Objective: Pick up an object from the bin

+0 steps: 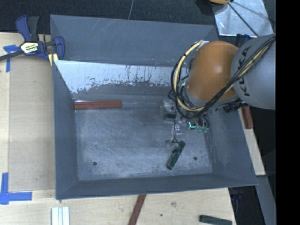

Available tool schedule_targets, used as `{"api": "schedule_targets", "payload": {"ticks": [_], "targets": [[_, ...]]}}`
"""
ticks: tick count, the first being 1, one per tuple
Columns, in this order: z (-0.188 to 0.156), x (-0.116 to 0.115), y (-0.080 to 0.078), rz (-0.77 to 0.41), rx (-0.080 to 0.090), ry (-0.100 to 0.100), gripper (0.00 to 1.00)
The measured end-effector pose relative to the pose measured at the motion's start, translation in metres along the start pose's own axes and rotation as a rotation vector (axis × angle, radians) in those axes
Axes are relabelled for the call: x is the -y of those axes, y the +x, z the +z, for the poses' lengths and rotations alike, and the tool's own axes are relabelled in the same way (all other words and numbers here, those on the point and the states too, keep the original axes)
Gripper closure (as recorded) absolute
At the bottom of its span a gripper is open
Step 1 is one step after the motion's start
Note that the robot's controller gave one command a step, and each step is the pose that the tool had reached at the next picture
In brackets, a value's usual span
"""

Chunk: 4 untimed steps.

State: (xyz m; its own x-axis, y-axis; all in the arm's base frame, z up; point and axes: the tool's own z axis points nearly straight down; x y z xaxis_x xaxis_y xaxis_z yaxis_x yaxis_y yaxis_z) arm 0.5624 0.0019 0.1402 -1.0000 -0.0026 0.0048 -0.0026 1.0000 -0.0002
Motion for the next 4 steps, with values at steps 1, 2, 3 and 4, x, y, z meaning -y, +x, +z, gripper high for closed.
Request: {"api": "schedule_targets", "payload": {"ticks": [1, 2, 3, 4], "targets": [[-0.004, 0.0, -0.002, 0.0, 0.008, 0.0, 0.0], [-0.004, 0.0, -0.002, 0.0, 0.008, 0.0, 0.0], [-0.028, 0.018, 0.007, -0.134, 0.005, 0.0, 0.0], [0.009, 0.036, 0.01, -0.189, 0.017, 0.002, 0.0]]}}
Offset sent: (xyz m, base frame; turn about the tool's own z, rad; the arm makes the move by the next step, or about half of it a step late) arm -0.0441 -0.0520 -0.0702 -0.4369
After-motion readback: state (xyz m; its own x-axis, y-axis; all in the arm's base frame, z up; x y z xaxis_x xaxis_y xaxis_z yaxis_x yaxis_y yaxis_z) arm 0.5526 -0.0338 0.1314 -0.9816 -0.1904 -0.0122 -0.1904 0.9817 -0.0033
